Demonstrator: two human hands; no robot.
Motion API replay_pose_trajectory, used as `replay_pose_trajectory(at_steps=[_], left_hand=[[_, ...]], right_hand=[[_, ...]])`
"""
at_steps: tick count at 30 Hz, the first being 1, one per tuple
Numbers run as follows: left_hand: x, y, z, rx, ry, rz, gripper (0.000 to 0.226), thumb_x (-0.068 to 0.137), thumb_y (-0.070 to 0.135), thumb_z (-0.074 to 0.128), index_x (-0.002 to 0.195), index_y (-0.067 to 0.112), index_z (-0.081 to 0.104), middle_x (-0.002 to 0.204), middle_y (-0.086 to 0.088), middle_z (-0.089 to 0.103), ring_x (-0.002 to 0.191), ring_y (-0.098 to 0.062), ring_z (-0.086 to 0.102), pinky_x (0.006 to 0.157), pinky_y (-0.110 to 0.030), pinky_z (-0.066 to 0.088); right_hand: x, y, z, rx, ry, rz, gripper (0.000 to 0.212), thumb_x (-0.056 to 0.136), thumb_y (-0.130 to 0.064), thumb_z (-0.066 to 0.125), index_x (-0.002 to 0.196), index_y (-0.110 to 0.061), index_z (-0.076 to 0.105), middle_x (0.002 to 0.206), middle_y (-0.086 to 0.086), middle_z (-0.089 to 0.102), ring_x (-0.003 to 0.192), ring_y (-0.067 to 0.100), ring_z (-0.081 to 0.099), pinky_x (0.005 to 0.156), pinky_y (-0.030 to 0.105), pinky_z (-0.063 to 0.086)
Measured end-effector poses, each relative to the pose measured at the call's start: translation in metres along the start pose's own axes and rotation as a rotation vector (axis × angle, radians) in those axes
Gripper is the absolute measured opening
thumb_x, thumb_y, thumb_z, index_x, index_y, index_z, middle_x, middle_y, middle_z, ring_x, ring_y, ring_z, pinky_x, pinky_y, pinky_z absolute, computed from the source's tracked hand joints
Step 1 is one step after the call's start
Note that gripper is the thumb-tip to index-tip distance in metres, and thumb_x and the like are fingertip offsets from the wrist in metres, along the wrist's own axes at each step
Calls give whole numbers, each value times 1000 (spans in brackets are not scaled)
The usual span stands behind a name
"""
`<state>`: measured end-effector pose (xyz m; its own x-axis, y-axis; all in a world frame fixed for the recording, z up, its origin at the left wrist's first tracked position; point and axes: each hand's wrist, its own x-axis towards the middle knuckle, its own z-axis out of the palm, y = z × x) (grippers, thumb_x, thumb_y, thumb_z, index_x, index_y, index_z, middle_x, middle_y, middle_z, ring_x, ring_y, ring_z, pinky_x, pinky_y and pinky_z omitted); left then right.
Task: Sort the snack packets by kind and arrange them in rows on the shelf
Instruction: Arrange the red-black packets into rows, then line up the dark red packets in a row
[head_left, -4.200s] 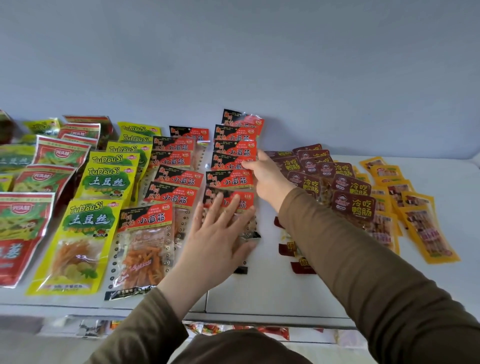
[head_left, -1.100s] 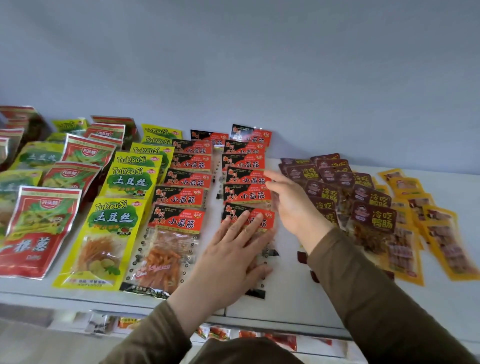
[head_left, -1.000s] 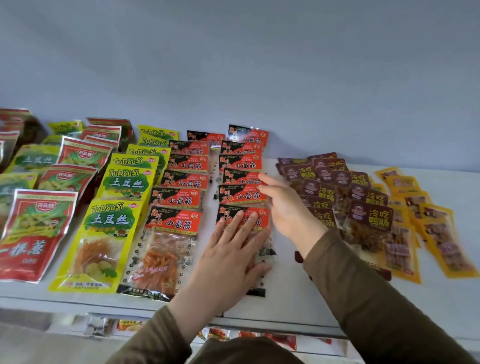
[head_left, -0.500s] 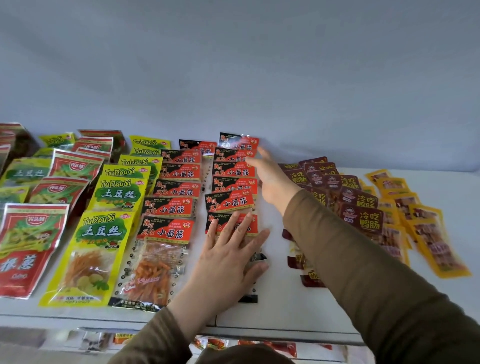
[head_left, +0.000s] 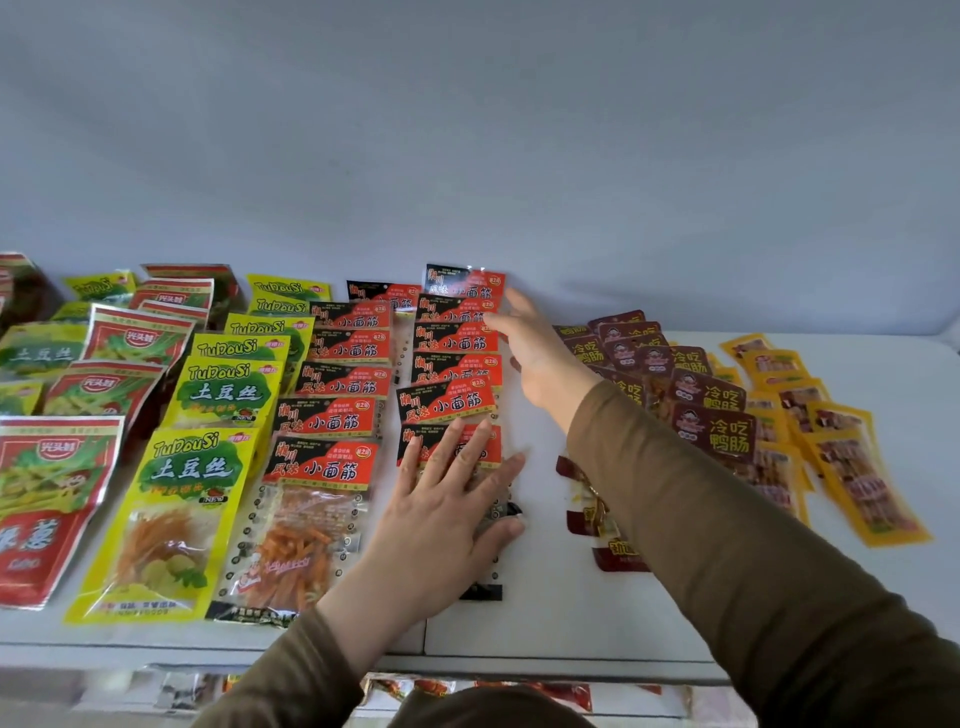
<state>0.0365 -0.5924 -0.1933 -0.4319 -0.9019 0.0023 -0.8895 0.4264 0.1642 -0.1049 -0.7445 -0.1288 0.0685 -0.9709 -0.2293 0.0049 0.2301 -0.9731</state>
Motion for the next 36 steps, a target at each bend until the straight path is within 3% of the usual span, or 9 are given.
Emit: replay_pose_trajectory(at_steps=[2,5,7,12,19,25,28,32,36], left_hand=[[1,2,-4,16,-6,10,65,97,71,7,159,51,3,169,9,-18,152,-19,-30,125,-54,-11],[4,7,-14,39,6,38,64,98,67,8,159,48,5,170,7,-15,153,-20,-27,125,-52,-11],[7,12,-23,43,-19,58,67,97,67,6,160,44,6,169,6,-13,154,-19,-25,125,-48,-11],[25,35,-44,59,-108,97,68,102,65,13,162,36,-4,168,4,-19,153,-19,-26,125,-39,-14],[80,89,-37,31,-148,117,72,104,62,19,163,28,-4,170,-3,-12,156,-25,-15,128,-43,-4],[132,126,5,45,-66,26,70,105,57,20,164,23,5,171,-9,-3,157,-30,-10,126,-54,-1],[135,119,19,19,-112,-30,70,105,55,19,164,22,0,171,-7,-5,157,-29,-11,126,-54,-1],[128,107,21,3,-90,-26,67,105,55,19,164,25,4,172,-4,-3,157,-26,-11,127,-51,-2],[119,94,17,-15,-120,-40,67,105,58,17,163,29,-1,171,-3,-7,157,-26,-13,127,-51,0]], right_hand=[[-4,1,-7,-44,15,-41,28,105,-18,50,129,-31,43,103,-16,55,82,-5,53,66,16,40],[-8,3,-18,-121,43,-70,54,103,-22,54,153,-20,34,152,0,42,130,13,46,96,24,33],[-13,1,-29,-183,84,-120,55,102,-22,55,154,-20,36,159,2,35,142,16,36,100,27,29],[-31,-7,-88,-295,192,-192,42,104,-18,49,146,-24,49,151,-7,46,136,11,43,100,27,33],[-49,10,-164,-362,362,-196,35,107,-15,42,139,-21,55,139,-6,58,129,11,52,103,27,41],[-52,38,-141,-549,170,-288,42,108,-18,39,150,-19,41,151,-4,47,139,10,44,113,26,33],[-44,57,-138,-736,53,-238,49,109,-26,34,157,-27,27,158,-4,40,148,17,31,122,37,24],[-40,66,-143,-946,52,-249,52,109,-21,31,159,-23,20,156,-3,43,149,15,28,127,39,3],[-38,68,-150,-1040,69,-308,53,108,-17,34,159,-18,21,159,-1,38,149,12,29,126,37,2]])
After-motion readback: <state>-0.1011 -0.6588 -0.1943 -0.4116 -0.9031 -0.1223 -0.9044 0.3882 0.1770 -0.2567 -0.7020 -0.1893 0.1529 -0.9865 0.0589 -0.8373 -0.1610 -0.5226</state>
